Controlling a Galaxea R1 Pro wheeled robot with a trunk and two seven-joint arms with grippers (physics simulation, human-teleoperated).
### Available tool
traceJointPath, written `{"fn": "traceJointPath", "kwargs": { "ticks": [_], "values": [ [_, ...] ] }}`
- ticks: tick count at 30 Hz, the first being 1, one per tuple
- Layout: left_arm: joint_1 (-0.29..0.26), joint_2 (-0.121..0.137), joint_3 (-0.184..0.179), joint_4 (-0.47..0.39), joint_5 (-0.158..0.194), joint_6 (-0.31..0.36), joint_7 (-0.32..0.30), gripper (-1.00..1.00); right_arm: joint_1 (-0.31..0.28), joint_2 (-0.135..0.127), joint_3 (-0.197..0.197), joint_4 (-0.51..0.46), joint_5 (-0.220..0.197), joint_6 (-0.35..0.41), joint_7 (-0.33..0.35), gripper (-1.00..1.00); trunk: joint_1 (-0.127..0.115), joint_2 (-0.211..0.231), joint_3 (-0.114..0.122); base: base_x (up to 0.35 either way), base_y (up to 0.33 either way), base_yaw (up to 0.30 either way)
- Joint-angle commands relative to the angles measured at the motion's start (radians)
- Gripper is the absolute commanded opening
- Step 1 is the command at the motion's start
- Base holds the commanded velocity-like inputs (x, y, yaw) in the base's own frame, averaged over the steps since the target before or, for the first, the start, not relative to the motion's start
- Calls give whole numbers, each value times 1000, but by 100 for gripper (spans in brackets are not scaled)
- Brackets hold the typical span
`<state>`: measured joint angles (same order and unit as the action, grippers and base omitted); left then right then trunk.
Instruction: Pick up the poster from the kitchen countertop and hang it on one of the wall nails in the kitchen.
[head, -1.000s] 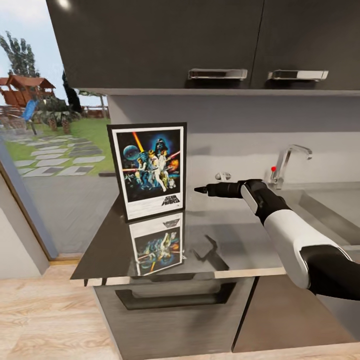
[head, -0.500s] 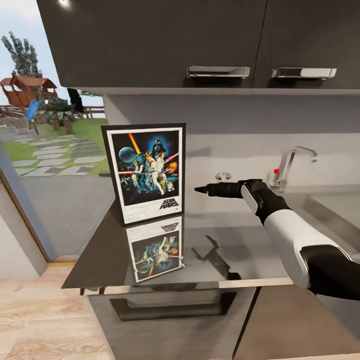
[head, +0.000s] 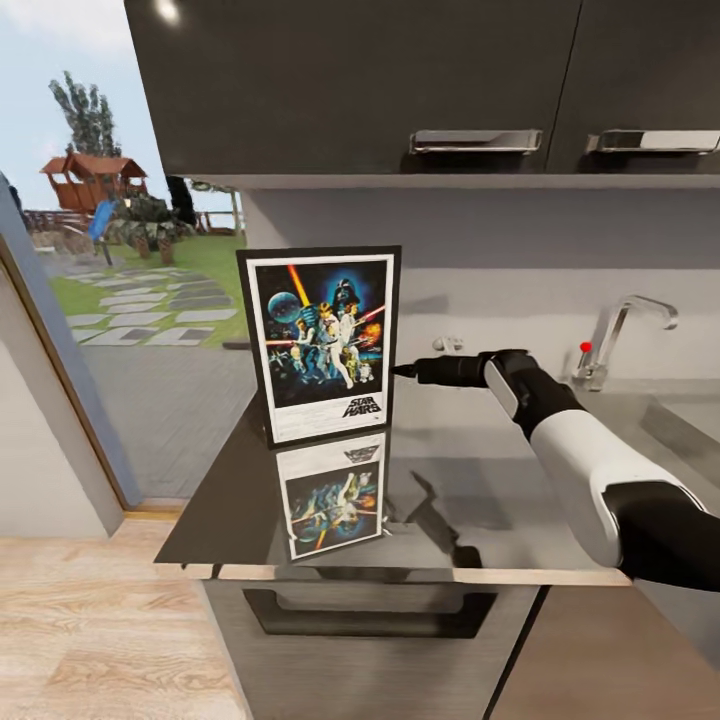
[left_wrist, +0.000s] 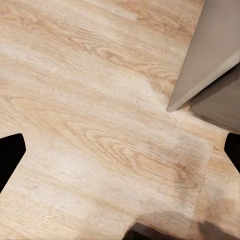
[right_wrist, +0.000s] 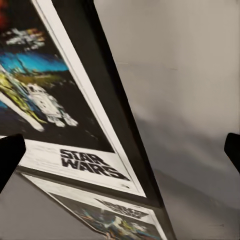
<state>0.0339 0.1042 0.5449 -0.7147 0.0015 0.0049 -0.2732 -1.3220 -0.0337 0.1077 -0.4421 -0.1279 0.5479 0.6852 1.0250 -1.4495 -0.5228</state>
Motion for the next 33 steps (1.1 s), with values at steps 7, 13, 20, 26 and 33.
{"fn": "traceJointPath", "kwargs": {
  "ticks": [7,13,20,26,33],
  "values": [
    [0,-1,3,-1,0,1,-6,100,-10,-32,9,-9,-4,-13,124,100,0,0,-1,0,0,8],
    [0,-1,3,0,0,1,-6,100,-12,-51,13,-11,-1,-96,185,100,0,0,-1,0,0,1],
    [0,-1,3,0,0,1,-7,100,-13,-72,19,-11,39,-187,322,100,0,0,-1,0,0,0],
    [0,-1,3,1,0,1,-7,100,-13,-100,21,-1,81,-255,363,100,0,0,-1,0,0,0],
    [0,-1,3,1,0,1,-7,100,-13,-109,21,4,92,-272,371,100,0,0,-1,0,0,0]
  ]
}}
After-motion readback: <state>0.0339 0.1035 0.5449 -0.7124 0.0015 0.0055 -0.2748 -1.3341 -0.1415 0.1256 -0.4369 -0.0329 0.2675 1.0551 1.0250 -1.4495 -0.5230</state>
